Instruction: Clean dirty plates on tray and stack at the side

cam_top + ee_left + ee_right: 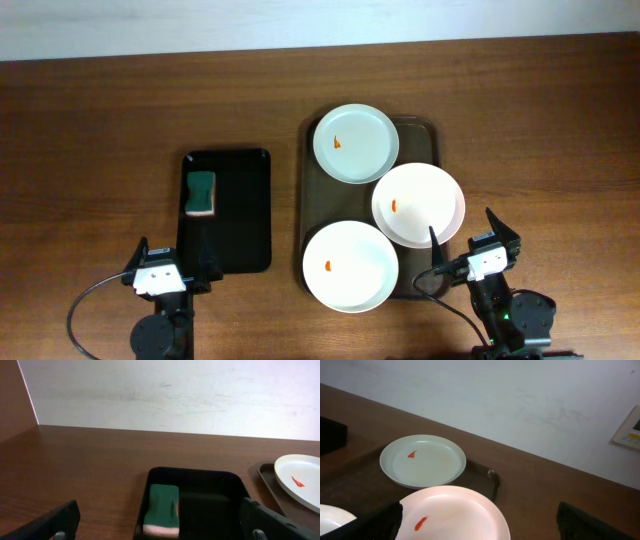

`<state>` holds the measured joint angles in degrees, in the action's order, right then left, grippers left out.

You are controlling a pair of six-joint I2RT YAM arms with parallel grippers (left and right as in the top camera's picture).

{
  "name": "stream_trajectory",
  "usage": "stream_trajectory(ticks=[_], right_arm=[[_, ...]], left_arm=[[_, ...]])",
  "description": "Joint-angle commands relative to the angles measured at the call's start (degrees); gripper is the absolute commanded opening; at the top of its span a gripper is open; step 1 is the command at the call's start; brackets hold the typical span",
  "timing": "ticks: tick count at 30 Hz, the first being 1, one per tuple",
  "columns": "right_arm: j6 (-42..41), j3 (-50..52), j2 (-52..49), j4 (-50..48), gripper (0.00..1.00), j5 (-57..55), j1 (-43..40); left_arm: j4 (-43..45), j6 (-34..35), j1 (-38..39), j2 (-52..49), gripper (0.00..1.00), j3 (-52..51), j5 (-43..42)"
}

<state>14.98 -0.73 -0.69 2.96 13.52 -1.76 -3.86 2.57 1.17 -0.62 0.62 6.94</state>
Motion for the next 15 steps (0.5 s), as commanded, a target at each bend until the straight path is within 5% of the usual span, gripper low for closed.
stream_trajectory(ticks=[1,8,12,15], right_arm=[[-0.4,0.4,0.3,0.2,0.98,0.1,0.5],[-0.4,0.4,0.3,0.2,0.98,-0.8,0.5],[-0.5,0.4,0.3,-6.1,0.98,12.7,0.6],[-4.0,-5.5,-0.5,-8.3,0.98,16.5,0.6]], left_arm=[[-0.2,-0.7,0.2,0.0,1.00,-0.1,0.4],[0.7,-0.7,0.2,0.0,1.00,-0.1,0.3],[10.5,-0.7,0.2,0.0,1.00,0.1,-11.3],[9.2,-0.7,0.2,-0.7,1.00,5.2,-13.2]])
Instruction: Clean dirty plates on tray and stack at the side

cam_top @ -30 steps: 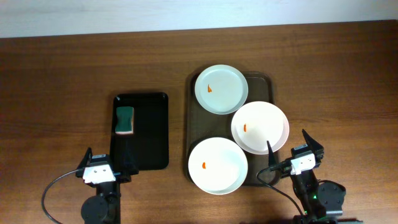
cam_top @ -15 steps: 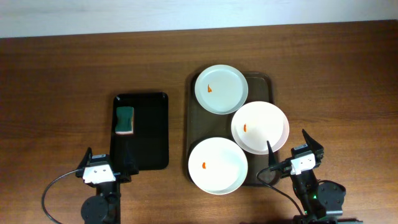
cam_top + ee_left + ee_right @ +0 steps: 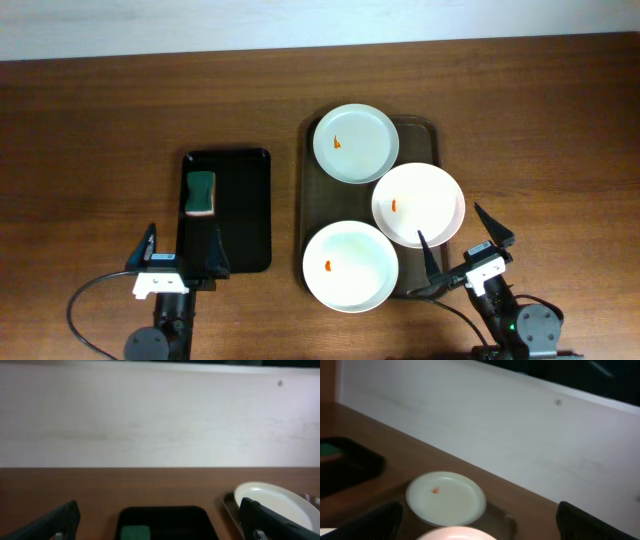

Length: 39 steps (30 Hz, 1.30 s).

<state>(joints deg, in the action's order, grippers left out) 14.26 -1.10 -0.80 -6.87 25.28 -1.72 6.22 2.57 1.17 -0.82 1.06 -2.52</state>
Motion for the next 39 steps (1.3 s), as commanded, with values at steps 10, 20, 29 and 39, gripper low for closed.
stream_trajectory(ticks=[10,20,29,39], right_arm=[[-7.7,-66.8,-57.7,47.3,0.98,4.1,0.6],[-13.6,-73.2,-79.5,58.2,0.99,10.6,1.1],[-13.7,-73.2,-80.7,58.4,1.00,8.3,3.0],[-13.7,-73.2,-80.7,58.5,0.97,8.3,3.0]], left_arm=[[-54.4,-0.7,0.2,-57.3,1.00,71.8,-10.2],[-67.6,7.0,0.2,-86.0,0.89,77.1,2.6],[-52.0,-1.0,0.2,-116.1,0.40,76.3,7.7],[-61.6,-0.9,4.1,-113.2,0.42,84.3,5.0]])
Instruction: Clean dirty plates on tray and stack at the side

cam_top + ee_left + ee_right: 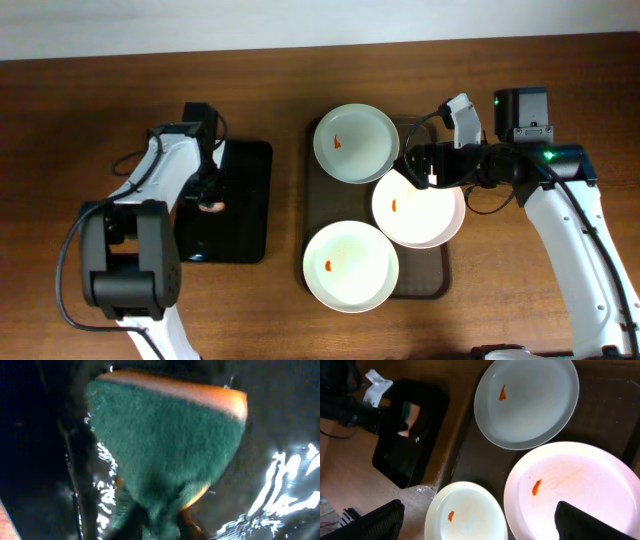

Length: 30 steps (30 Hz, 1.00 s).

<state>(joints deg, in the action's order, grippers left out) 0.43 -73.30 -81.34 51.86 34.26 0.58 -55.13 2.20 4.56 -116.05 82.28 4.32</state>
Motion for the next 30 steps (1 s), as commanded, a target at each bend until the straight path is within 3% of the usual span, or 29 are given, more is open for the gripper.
stream_trajectory(ticks=[1,2,3,6,7,8,9,10,12,13,15,17,21,24,27,30], right_arm=[[0.1,-1.0,-0.1,-0.2,0.97,-0.7,0.7],[0.1,-1.0,-0.2,-0.2,0.97,-0.7,0.7],[0.1,-1.0,-0.2,-0.2,0.97,-0.7,0.7],[0.1,-1.0,-0.2,-0.3,0.97,-0.7,0.7],[0.1,-1.0,-0.2,-0.4,0.97,-0.7,0.7],[0.1,-1.0,-0.2,-0.5,0.97,-0.7,0.7],[0.1,-1.0,-0.2,-0.6,0.97,-0.7,0.7],[0.1,-1.0,-0.2,-0.9,0.97,-0.7,0.7],[0.1,-1.0,-0.2,-2.2,0.96,-1.3,0.7],[0.0,-1.0,-0.2,-2.7,0.89,-3.9,0.7],[-4.4,-1.0,-0.2,-3.3,0.85,-13.7,0.7],[-6.4,-1.0,-2.6,-5.9,0.68,-17.0,0.9],[-7.0,-1.6,-14.9,-16.7,0.65,-18.7,2.3],[-6.9,-1.6,-27.1,-27.6,0.57,-18.6,2.5],[-6.9,-1.6,-33.9,-33.9,0.41,-16.7,2.5],[-7.0,-1.6,-36.5,-36.5,0.33,-15.0,2.6]], left_arm=[[-0.4,-0.5,0.7,2.4,0.50,3.1,-2.0],[-0.5,-0.5,0.7,2.3,0.60,2.8,-2.0],[0.0,-0.5,0.7,2.3,0.62,2.5,-1.9],[6.6,-0.5,0.7,2.3,0.53,-1.0,-1.3],[9.2,-0.5,0.7,2.3,0.43,-3.2,-1.3],[11.0,-0.5,0.7,2.3,0.24,-5.7,-1.3],[11.2,-0.5,0.7,2.3,0.17,-6.6,-1.3],[10.9,-0.5,0.7,2.3,0.00,-7.0,-1.3],[7.7,-0.5,0.7,3.3,0.00,-4.8,-1.4],[5.3,-0.5,0.7,4.2,0.00,-2.3,-1.4],[1.8,-0.5,0.7,6.2,0.00,3.0,-3.0],[1.3,-0.5,0.7,6.9,0.00,7.0,-9.7],[0.4,0.2,2.1,6.9,0.00,15.9,-14.1],[9.4,2.8,9.9,6.8,0.00,17.0,-15.7],[18.8,7.0,15.5,5.9,0.00,17.0,-15.5],[24.0,10.2,19.0,1.7,0.00,17.0,-15.5]])
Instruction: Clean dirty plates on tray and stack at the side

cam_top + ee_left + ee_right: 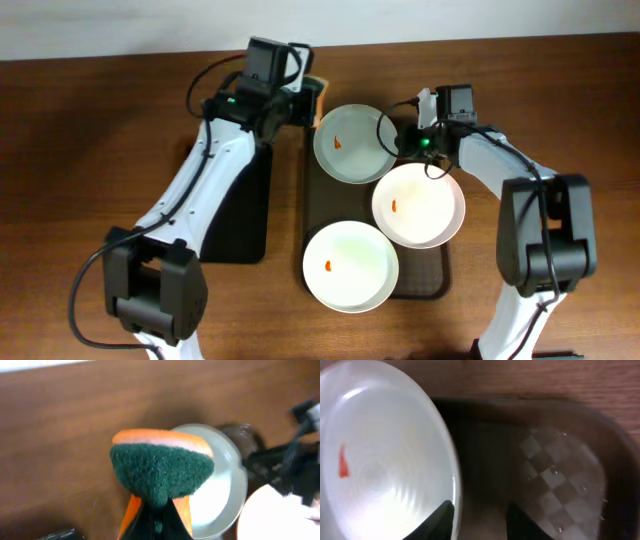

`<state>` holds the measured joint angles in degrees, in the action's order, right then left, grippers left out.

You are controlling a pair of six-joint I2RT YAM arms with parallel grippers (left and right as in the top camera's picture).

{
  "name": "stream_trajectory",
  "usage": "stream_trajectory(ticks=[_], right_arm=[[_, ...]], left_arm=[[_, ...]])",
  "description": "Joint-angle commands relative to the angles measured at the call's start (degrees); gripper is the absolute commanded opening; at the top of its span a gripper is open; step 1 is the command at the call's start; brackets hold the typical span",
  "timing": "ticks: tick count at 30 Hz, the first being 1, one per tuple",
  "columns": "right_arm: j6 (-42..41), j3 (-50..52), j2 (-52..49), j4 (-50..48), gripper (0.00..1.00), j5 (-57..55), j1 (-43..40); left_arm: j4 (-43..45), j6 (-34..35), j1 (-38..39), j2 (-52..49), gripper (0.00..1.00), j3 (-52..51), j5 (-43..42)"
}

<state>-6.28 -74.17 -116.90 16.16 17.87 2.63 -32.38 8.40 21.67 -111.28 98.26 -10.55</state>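
Note:
Three white plates with red stains lie on the brown tray [425, 268]: a far plate [355, 143], a middle plate [418, 205] and a near plate [350, 265]. My left gripper [310, 97] is shut on the green-and-orange sponge [162, 465], held just left of the far plate [222, 490]. My right gripper [482, 519] is open and low at the far plate's right rim, one finger [442, 520] over the plate [385, 460], the other over the tray [555, 460].
The black tray [245, 215] lies left of the brown tray, partly under my left arm. The middle plate overlaps the tray's right edge. Bare wooden table [90, 150] surrounds both trays.
My left gripper has left the black tray with the sponge and now holds it beside the far plate. My right gripper, then high over the plates, is now down at the far plate's right rim.
Both grippers stood open at the table's near edge with the sponge lying in the black tray. Later the left was shut on the sponge in that tray and the right hovered over the plates. Now both are at the far plate.

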Motion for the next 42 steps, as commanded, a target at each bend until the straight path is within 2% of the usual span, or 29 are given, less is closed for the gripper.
stream_trajectory(ticks=[1,2,3,4,6,11,14,17,22,24,27,29,36,39,42], right_arm=[[-0.2,-0.7,-1.0,-0.7,0.28,1.4,0.7],[-0.2,-0.7,-1.4,-1.5,0.28,1.1,1.2],[-0.2,-0.7,-1.5,-2.0,0.15,0.9,1.6],[-0.3,-0.7,-1.5,-1.0,0.11,0.9,1.6],[-3.3,-0.7,-1.4,3.0,0.10,-0.9,1.5],[-4.4,-0.8,-1.3,4.9,0.09,-1.0,1.5],[-5.0,-0.8,-1.3,4.9,0.09,-1.0,1.5],[-5.0,-0.8,-1.3,5.3,0.09,-1.0,1.5],[-5.0,-0.8,-1.2,6.4,0.09,-1.0,1.5],[-5.0,-0.8,-1.2,7.0,0.09,-1.0,1.5],[-5.0,-0.8,-1.2,7.5,0.08,-1.0,1.5],[-5.5,-0.8,-1.2,8.1,0.04,-2.3,1.5],[-6.2,-1.1,-0.8,8.6,0.04,-5.0,1.4],[-1.1,-2.8,2.3,9.3,0.04,-4.4,1.4],[1.8,-8.1,6.0,15.9,0.04,-4.6,1.5]], left_arm=[[2.4,5.7,2.6,-5.1,0.00,1.0,-0.7],[4.6,6.6,3.9,-7.6,0.00,1.0,-1.3],[6.5,6.6,5.0,-9.0,0.00,1.0,-1.2],[7.6,6.9,5.8,-9.9,0.00,1.0,-1.2],[8.7,8.8,7.5,-12.2,0.00,1.0,-0.4],[12.6,15.2,9.0,-19.6,0.00,1.0,-1.9],[8.7,16.2,9.0,-20.3,0.00,1.0,-3.2],[3.0,15.9,8.9,-22.9,0.00,1.0,-1.1],[-9.3,10.6,8.9,-23.8,0.00,3.8,16.0],[-10.8,4.6,8.9,-23.8,0.00,5.6,25.3],[-12.8,2.0,9.3,-23.8,0.00,9.9,31.9],[-15.8,2.0,9.3,-23.8,0.00,14.0,32.0],[-32.4,2.7,8.9,-23.2,0.00,29.8,27.0],[-44.4,3.8,3.7,-19.1,0.00,35.8,19.7],[-56.8,3.6,-7.7,-17.5,0.00,35.3,10.8]])
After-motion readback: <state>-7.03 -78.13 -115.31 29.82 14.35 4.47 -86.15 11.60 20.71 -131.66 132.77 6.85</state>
